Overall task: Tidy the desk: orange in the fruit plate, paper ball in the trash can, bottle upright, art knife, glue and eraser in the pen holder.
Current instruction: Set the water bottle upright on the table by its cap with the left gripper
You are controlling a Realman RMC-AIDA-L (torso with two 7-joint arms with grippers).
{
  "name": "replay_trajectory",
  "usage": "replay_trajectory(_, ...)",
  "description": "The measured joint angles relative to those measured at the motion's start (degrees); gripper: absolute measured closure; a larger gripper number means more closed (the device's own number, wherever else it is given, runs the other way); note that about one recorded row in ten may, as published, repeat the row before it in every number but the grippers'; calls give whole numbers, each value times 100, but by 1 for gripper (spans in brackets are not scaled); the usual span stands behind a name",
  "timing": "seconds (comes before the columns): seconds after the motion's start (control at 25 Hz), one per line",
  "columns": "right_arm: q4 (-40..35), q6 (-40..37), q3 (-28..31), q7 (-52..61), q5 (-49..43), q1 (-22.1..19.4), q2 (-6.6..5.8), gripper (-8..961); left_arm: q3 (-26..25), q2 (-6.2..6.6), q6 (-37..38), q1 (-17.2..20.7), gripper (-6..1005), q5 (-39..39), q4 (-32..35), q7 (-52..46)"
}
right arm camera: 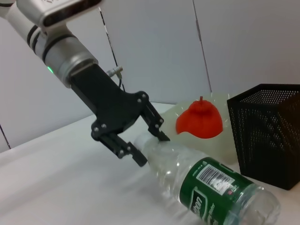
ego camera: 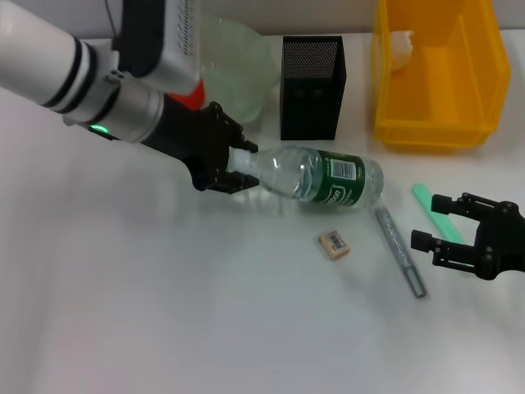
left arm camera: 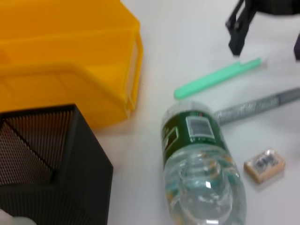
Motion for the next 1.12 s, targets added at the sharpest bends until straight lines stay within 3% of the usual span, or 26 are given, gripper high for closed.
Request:
replay_trajectory(0.44, 95, 18, 0, 0, 0, 3, -47, 195, -848, 25, 730, 18, 550, -450, 6, 375)
replay_trajectory(1.12, 95, 21, 0, -16, 0, -40, -39, 199, -987, 43, 810, 171, 549, -1360, -63, 393)
